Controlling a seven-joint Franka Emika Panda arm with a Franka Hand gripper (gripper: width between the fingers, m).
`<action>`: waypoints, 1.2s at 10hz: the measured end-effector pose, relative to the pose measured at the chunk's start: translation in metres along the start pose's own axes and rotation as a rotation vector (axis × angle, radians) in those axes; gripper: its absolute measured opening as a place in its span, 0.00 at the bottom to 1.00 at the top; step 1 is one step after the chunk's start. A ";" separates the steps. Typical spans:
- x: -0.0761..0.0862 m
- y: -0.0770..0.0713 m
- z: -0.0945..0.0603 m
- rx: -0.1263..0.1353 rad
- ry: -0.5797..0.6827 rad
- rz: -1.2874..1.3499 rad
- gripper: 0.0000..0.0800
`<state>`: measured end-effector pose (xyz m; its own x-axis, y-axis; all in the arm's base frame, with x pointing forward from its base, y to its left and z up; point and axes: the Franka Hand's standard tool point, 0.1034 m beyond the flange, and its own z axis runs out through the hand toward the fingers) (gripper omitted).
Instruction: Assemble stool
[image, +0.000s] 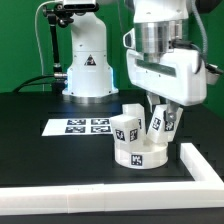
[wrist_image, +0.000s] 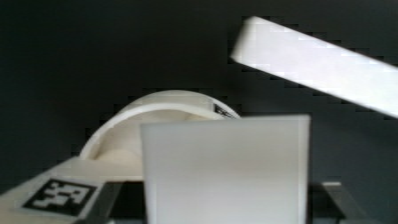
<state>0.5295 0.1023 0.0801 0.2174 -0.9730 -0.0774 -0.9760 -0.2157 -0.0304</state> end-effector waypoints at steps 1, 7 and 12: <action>-0.001 -0.001 0.000 0.012 -0.002 0.066 0.43; -0.008 -0.004 0.005 0.054 -0.045 0.452 0.43; -0.009 -0.006 0.004 0.056 -0.060 0.669 0.43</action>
Offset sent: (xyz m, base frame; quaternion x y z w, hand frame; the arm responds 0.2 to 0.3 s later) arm 0.0012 0.0022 -0.0045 0.0377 0.0148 0.2155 0.9757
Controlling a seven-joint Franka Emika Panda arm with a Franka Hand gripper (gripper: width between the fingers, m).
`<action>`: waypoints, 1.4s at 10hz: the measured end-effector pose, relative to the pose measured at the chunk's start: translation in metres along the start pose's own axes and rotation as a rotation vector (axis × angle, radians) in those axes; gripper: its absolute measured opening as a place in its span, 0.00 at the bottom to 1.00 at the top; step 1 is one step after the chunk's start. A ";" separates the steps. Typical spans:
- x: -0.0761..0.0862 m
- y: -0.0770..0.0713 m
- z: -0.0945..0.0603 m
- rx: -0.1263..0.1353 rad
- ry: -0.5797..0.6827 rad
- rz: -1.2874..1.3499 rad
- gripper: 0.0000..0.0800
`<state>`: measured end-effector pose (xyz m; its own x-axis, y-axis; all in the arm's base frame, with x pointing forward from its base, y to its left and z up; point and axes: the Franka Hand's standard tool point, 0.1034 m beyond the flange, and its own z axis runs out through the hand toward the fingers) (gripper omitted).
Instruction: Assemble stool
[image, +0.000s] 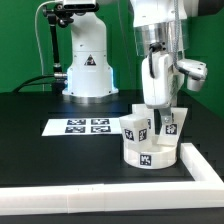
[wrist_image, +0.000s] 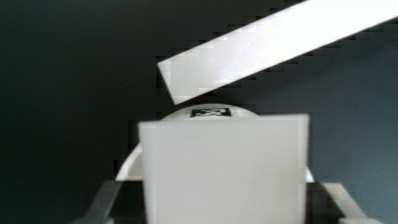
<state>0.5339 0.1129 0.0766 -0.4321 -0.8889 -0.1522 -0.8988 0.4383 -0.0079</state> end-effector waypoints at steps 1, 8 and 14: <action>-0.001 0.000 0.000 0.000 -0.001 0.060 0.43; -0.005 -0.001 -0.012 -0.023 -0.017 0.015 0.80; -0.003 0.001 -0.011 -0.045 -0.006 -0.263 0.81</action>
Offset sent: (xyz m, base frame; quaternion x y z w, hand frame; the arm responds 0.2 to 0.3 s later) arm 0.0000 0.0000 0.0000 0.0000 0.0000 0.0000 1.0000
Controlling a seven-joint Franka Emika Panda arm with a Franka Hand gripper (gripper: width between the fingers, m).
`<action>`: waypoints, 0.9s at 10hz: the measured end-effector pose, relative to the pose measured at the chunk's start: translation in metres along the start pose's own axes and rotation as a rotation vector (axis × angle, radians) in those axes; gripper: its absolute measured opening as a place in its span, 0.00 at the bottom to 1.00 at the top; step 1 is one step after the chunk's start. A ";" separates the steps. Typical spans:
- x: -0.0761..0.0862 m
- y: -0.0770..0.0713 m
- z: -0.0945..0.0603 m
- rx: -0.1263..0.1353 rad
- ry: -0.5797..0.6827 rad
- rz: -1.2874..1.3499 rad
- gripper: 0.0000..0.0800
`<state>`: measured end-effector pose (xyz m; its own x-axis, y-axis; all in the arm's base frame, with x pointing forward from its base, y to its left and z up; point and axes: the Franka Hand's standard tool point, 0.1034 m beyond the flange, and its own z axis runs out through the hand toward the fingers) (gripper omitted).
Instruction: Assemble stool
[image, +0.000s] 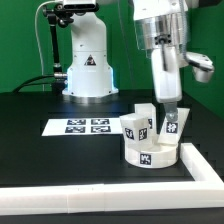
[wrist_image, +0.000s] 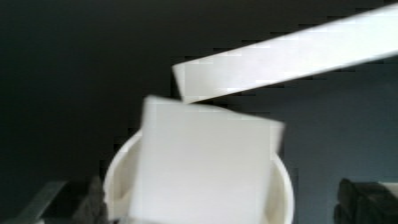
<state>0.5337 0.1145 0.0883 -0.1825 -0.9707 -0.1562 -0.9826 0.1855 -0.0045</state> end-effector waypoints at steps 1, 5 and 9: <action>0.001 0.000 0.000 -0.007 0.008 -0.095 0.81; -0.002 -0.011 -0.009 0.002 0.014 -0.410 0.81; -0.006 -0.010 -0.009 0.003 0.014 -0.661 0.81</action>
Offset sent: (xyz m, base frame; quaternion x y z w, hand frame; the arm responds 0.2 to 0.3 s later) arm 0.0145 -0.0010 0.0137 0.0062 -0.0021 -0.2251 0.9743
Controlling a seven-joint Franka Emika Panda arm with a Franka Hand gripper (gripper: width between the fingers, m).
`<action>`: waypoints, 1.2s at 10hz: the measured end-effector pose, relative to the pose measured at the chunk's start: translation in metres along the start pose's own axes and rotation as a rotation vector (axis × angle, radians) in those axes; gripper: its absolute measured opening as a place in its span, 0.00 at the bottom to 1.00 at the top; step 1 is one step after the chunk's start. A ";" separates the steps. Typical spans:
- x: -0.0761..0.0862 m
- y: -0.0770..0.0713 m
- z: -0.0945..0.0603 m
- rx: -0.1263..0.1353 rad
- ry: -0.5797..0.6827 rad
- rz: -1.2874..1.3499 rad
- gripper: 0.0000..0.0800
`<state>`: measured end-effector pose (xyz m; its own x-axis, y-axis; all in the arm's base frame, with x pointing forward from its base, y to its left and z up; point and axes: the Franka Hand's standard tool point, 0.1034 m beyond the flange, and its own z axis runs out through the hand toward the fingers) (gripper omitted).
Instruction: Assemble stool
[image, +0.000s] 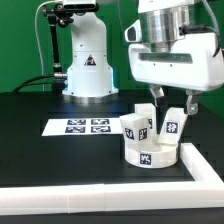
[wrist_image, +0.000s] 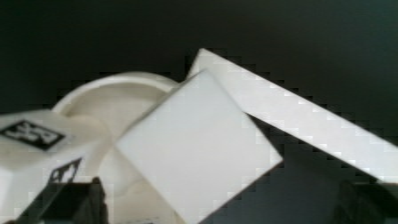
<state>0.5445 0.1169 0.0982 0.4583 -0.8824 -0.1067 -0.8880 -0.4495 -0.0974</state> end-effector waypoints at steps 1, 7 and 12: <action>0.000 0.000 0.000 -0.001 0.001 -0.043 0.81; 0.004 0.002 -0.001 -0.046 0.029 -0.779 0.81; 0.008 0.004 -0.001 -0.063 0.030 -1.040 0.81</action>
Offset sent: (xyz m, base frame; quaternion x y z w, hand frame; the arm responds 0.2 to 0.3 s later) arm 0.0035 0.0101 0.0064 -0.0143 0.0354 -0.3498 0.9360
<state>0.5450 0.1081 0.0980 0.9980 -0.0583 0.0251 -0.0563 -0.9956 -0.0749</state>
